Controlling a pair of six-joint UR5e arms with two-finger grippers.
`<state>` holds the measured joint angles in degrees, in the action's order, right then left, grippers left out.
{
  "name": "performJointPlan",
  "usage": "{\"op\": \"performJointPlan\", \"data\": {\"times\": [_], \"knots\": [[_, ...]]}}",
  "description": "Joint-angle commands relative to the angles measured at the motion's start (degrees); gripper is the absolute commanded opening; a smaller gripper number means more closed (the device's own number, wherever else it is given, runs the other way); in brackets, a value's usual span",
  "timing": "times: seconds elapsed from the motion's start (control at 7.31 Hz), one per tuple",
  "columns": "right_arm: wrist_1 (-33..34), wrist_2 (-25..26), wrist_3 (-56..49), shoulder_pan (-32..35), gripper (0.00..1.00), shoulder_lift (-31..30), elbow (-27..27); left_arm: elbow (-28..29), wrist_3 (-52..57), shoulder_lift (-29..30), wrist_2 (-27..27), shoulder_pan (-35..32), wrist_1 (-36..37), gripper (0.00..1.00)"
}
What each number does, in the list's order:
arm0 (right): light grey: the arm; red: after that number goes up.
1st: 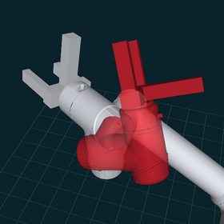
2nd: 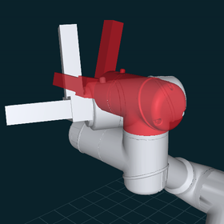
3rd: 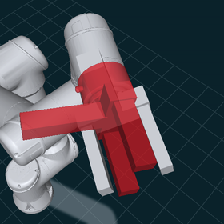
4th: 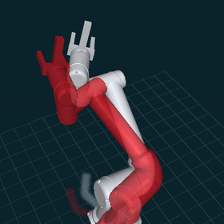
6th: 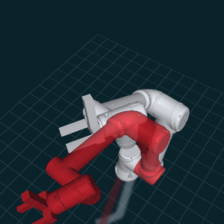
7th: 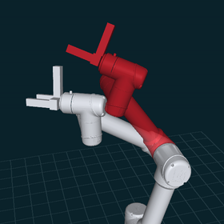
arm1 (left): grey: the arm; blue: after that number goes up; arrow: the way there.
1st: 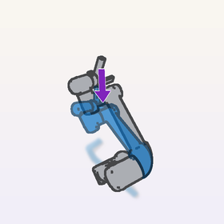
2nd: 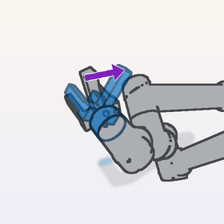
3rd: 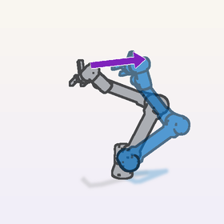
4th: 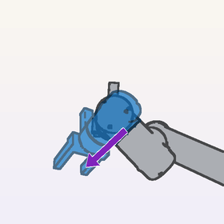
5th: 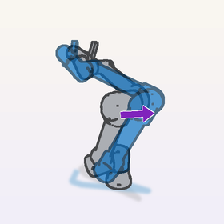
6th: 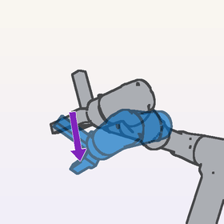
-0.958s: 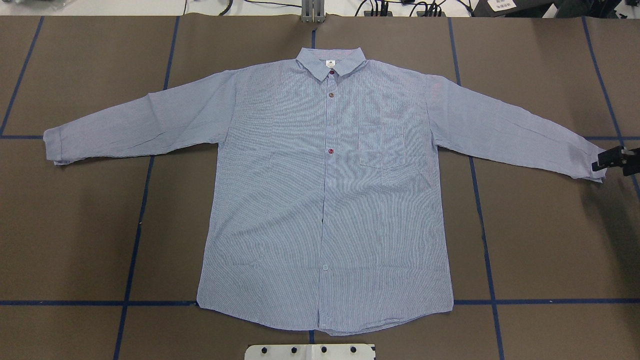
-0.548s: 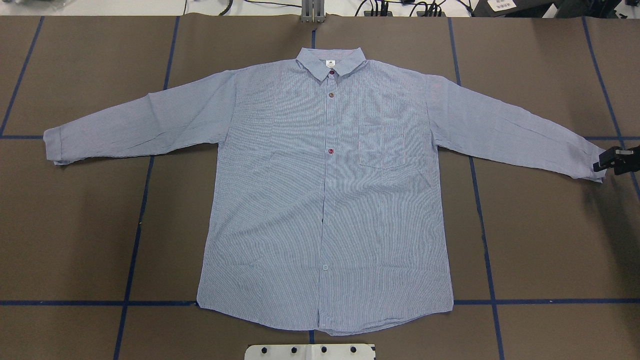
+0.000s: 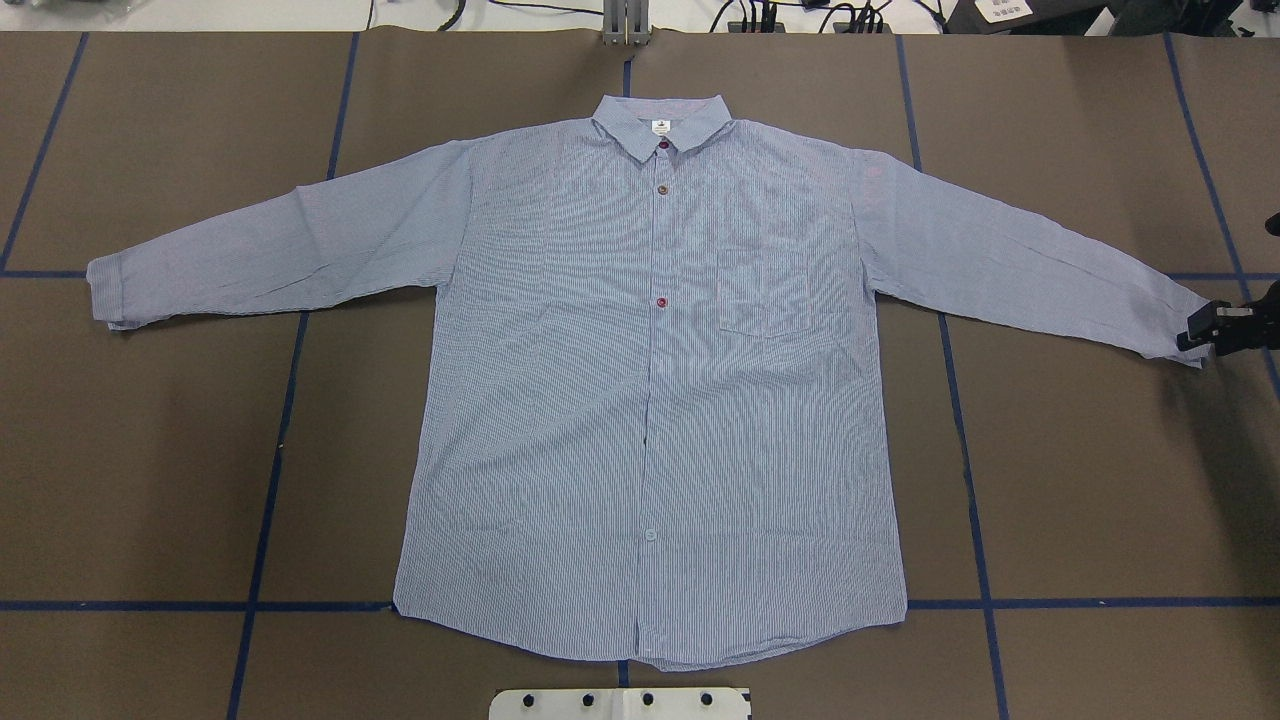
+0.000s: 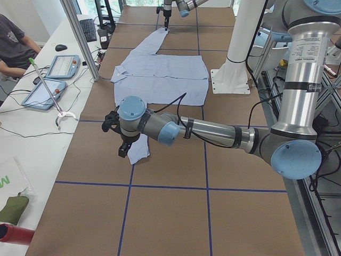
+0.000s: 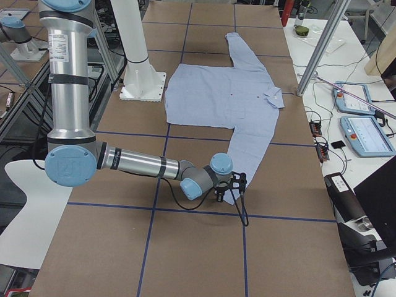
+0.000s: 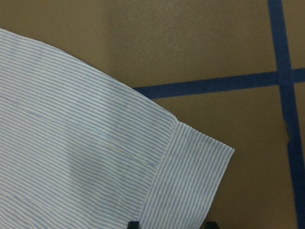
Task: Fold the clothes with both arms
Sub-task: 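Lower the right gripper to the cuff of the sleeve nearest it and grasp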
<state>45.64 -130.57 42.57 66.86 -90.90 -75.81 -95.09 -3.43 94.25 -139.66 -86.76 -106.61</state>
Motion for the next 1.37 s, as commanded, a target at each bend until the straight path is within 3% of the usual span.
{"op": "performJointPlan", "data": {"times": [0.0,0.55,0.82,1.1,1.23], "knots": [[0.0,-0.6,-0.1,0.0,0.52,-0.5,-0.4,0.0,0.0,0.0,0.0,0.0,0.0,1.00],[0.0,-0.7,-0.2,0.2,0.48,-0.9,-0.4,0.1,0.0,0.0,0.0,0.0,0.0,1.00],[0.0,-0.6,-0.1,0.3,0.30,-0.9,-0.5,0.0,0.0,0.0,0.0,0.0,0.0,1.00],[-0.1,-0.5,-0.1,0.3,0.02,-0.9,-0.5,0.0,0.0,0.1,0.0,0.0,0.0,1.00],[-0.1,-0.3,0.0,0.4,0.00,-0.9,-0.6,0.0,0.0,0.1,0.0,0.0,0.0,1.00]]}}
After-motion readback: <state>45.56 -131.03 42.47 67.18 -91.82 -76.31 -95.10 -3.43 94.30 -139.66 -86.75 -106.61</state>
